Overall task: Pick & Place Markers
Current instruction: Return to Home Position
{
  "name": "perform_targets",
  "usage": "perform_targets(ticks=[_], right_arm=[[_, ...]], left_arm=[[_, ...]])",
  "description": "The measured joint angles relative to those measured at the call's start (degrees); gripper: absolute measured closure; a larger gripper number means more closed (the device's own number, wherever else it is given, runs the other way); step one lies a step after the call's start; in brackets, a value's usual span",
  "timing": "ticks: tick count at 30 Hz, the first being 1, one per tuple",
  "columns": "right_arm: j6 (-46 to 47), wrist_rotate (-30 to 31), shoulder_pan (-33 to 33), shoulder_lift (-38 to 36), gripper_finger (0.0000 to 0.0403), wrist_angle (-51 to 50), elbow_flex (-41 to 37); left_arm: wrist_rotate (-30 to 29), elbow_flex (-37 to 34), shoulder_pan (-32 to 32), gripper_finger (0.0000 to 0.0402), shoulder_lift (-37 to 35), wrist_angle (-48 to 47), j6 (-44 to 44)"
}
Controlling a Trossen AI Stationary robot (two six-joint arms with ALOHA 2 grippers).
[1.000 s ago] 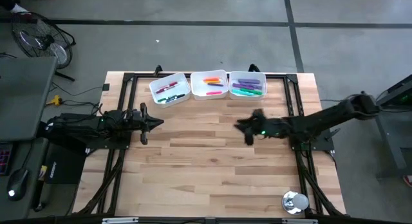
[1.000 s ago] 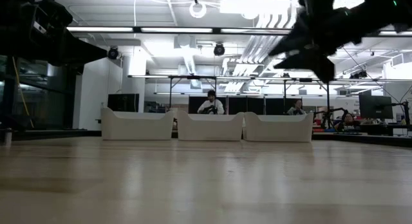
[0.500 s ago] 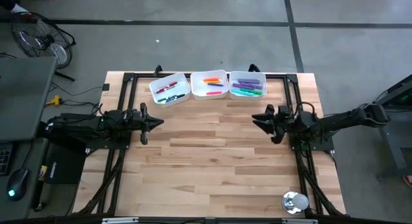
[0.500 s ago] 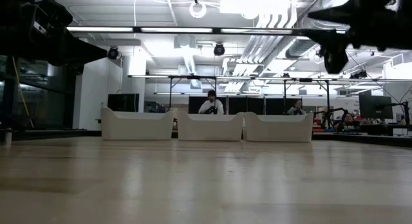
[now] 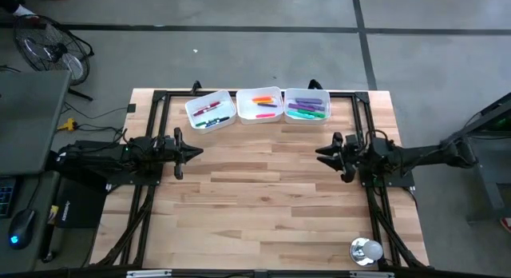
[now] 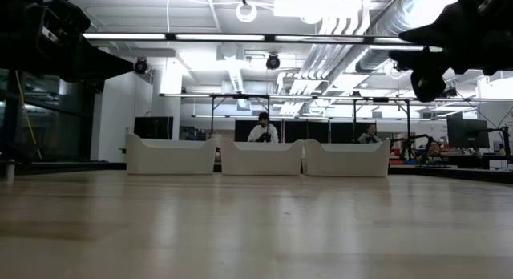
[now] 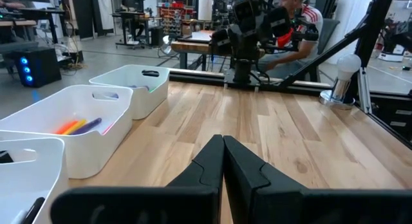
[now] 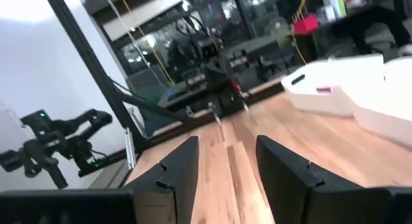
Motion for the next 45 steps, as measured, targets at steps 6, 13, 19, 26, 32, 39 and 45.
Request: perform_targets(ticks=[6, 13, 19, 26, 32, 39, 45], right_arm=[[-1.4, 0.7, 0.0, -6.9, 0.0259, -11.0, 0.0], [-4.9, 1.0, 0.0, -14.1, 0.0258, -20.9, 0.0], [-8.4, 1.1, 0.0, -14.8, 0.0258, -21.8, 0.3], [-7.5, 1.5, 0.0, -14.8, 0.0258, -21.5, 0.3], [-7.3, 1.5, 0.0, -14.8, 0.0258, -21.5, 0.3], [-7.3, 1.5, 0.0, -14.8, 0.0258, -21.4, 0.3], [-7.3, 1.5, 0.0, -14.8, 0.0258, -21.4, 0.3]], left_arm=[[0.0, 0.0, 0.0, 0.0394, 0.0, 0.0, 0.0], [0.0, 0.0, 0.0, 0.0394, 0.0, 0.0, 0.0], [0.0, 0.0, 0.0, 0.0394, 0.0, 0.0, 0.0], [0.0, 0.0, 0.0, 0.0394, 0.0, 0.0, 0.0], [0.0, 0.0, 0.0, 0.0394, 0.0, 0.0, 0.0], [0.0, 0.0, 0.0, 0.0394, 0.0, 0.0, 0.0], [0.0, 0.0, 0.0, 0.0394, 0.0, 0.0, 0.0]])
